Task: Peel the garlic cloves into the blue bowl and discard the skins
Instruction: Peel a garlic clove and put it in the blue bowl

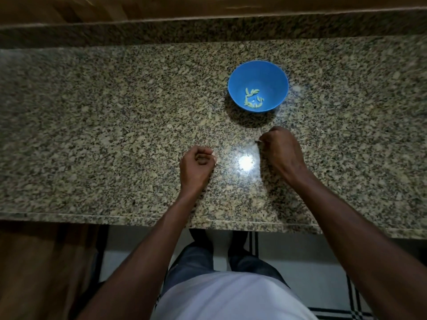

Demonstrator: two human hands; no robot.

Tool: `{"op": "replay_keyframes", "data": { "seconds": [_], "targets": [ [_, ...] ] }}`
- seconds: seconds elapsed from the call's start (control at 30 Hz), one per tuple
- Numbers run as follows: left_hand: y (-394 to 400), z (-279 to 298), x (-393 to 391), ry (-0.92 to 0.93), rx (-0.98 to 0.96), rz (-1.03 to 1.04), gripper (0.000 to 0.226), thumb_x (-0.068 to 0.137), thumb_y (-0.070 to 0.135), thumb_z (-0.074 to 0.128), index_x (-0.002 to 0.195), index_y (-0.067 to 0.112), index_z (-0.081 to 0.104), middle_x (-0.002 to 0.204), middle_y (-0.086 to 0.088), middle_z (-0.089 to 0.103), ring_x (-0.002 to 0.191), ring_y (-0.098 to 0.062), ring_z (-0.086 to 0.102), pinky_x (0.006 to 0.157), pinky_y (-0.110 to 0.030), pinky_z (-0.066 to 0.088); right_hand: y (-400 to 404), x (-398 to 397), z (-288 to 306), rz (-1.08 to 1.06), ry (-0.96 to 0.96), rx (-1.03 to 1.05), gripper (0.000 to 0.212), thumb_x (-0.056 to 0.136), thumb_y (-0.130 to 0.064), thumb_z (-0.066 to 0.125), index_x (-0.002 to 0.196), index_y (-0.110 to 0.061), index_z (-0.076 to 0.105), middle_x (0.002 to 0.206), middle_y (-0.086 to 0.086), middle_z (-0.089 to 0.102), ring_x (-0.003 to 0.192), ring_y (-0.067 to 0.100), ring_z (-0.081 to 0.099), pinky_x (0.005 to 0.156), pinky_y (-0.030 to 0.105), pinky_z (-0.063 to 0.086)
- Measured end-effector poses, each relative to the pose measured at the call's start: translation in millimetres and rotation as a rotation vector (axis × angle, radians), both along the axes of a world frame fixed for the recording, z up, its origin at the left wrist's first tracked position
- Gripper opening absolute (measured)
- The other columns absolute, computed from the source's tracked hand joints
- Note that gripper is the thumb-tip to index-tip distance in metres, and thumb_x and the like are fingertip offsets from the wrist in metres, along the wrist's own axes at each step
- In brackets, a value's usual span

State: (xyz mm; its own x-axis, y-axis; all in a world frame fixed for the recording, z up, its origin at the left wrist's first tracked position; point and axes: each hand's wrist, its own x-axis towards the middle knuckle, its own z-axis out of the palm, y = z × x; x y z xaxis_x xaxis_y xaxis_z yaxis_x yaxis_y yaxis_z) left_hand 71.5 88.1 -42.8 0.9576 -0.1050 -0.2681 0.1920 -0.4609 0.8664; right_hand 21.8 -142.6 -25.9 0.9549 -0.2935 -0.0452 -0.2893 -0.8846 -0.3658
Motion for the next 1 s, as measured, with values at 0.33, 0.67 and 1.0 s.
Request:
{"op": "replay_keyframes", "data": {
  "seconds": [0.33, 0.67, 1.0],
  "targets": [
    [8.1, 6.1, 4.7, 0.005, -0.003, -0.002, 0.018, 0.095, 0.001, 0.067, 0.104, 0.016, 0.065, 0.107, 0.006, 0.069, 0.098, -0.009, 0.069, 0.090, -0.030, 0.060, 12.0, -2.4, -10.1, -0.002, -0.030, 0.088, 0.008, 0.086, -0.001, 0.077, 0.094, 0.000, 0.079, 0.093, 0.018, 0.064, 0.079, 0.034, 0.061, 0.065, 0.037, 0.052],
    [5.3, 9.2, 8.7, 0.034, -0.038, -0.016, 0.017, 0.099, 0.002, 0.061, 0.106, 0.016, 0.068, 0.105, -0.001, 0.073, 0.093, -0.017, 0.073, 0.075, -0.027, 0.061, 20.3, -3.7, 1.7, -0.162, 0.002, 0.513, 0.017, 0.095, -0.014, 0.069, 0.108, -0.007, 0.077, 0.094, 0.004, 0.079, 0.073, 0.014, 0.073, 0.066, 0.030, 0.061],
    [-19.5, 10.2, 48.4, -0.211, 0.266, -0.304, 0.017, 0.100, 0.005, 0.062, 0.111, 0.010, 0.073, 0.110, -0.005, 0.074, 0.094, -0.014, 0.070, 0.084, -0.030, 0.062, 44.5, 9.3, -2.4, 0.209, -0.056, 0.124, 0.022, 0.101, -0.019, 0.066, 0.113, -0.006, 0.078, 0.103, 0.013, 0.063, 0.098, 0.029, 0.056, 0.077, 0.044, 0.053]
  ]
}}
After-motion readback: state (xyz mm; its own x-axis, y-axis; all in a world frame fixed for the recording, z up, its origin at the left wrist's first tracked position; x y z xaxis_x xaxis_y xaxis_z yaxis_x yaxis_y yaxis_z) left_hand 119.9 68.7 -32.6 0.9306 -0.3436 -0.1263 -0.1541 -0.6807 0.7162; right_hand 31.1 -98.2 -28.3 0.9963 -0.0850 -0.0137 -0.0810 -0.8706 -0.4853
